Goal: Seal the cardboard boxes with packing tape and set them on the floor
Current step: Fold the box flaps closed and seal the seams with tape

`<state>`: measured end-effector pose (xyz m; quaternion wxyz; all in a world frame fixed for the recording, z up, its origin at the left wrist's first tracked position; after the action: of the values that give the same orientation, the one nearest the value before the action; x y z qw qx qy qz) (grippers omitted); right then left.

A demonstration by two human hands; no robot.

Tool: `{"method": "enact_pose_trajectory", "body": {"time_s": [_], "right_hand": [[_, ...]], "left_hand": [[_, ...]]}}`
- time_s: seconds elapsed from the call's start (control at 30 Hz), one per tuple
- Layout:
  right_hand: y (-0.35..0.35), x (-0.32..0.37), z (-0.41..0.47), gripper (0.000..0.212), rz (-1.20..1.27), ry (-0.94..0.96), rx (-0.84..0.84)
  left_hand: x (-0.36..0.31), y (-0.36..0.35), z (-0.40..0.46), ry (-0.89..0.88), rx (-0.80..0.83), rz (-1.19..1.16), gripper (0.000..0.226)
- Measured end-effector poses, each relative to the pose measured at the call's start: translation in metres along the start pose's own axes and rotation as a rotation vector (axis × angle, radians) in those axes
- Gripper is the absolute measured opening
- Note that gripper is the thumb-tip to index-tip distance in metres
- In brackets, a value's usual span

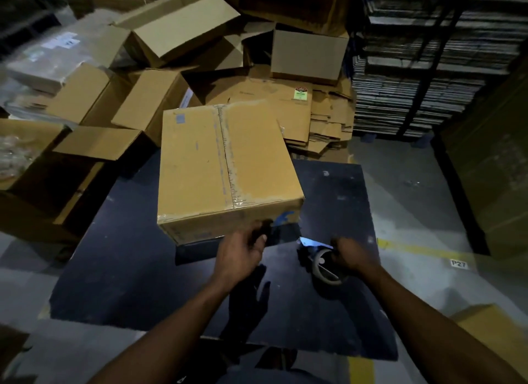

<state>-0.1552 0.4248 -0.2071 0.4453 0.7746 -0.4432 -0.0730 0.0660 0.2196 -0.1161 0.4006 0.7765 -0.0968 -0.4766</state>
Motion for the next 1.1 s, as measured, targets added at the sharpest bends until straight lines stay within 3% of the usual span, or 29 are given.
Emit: {"method": "enact_pose_trajectory", "body": {"time_s": [0.07,0.17,0.23,0.33,0.43,0.57,0.7,0.8,0.83,0.9,1.0,1.1], "right_hand": [[0.008,0.017,-0.015,0.021,0.070,0.049,-0.072],[0.023,0.045,-0.037,0.033,0.179,0.148,-0.121],[0.032,0.063,-0.047,0.038,0.230,0.257,-0.134],[0.038,0.090,-0.059,0.049,0.193,0.376,-0.130],[0.043,0.112,-0.064,0.063,0.100,0.416,-0.106],[0.048,0.150,-0.064,0.085,-0.141,0.479,-0.088],[0.070,0.201,-0.066,0.085,-0.341,0.557,-0.164],[0.076,0.249,-0.069,0.079,-0.241,0.791,-0.042],[0.076,0.266,-0.072,0.080,-0.273,0.926,-0.055],[0.079,0.293,-0.071,0.085,-0.247,1.022,-0.055],[0.094,0.331,-0.071,0.096,-0.192,0.935,-0.038],[0.091,0.356,-0.060,0.092,-0.279,0.906,0.014]], "left_hand": [[0.013,-0.034,-0.017,0.248,0.156,-0.427,0.044],[0.029,-0.087,-0.044,0.697,0.371,-1.131,0.079],[0.023,-0.098,-0.050,0.774,0.450,-1.331,0.102],[0.010,-0.086,-0.042,0.719,0.389,-1.493,0.106],[0.005,-0.056,-0.033,0.588,0.334,-1.489,0.096],[0.002,-0.018,-0.038,0.491,0.304,-1.401,0.064],[0.013,0.023,-0.040,0.451,0.159,-1.436,0.043],[0.033,0.055,-0.046,0.480,0.005,-1.546,0.034],[0.041,0.065,-0.047,0.469,-0.036,-1.601,0.033],[0.055,0.086,-0.050,0.440,-0.107,-1.617,0.028],[0.084,0.115,-0.053,0.454,-0.270,-1.418,0.023],[0.122,0.135,-0.048,0.463,-0.431,-1.123,0.026]]}}
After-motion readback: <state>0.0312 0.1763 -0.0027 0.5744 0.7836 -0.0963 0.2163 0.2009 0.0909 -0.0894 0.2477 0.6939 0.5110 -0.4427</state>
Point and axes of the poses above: each hand's wrist, its own z-axis towards the middle knuckle, its own y-axis out of the back of the hand, x = y × z, the point moved 7 cm from there along z, towards the middle knuckle, and after that the axes turned 11 degrees about x, right-handed, at the moved point
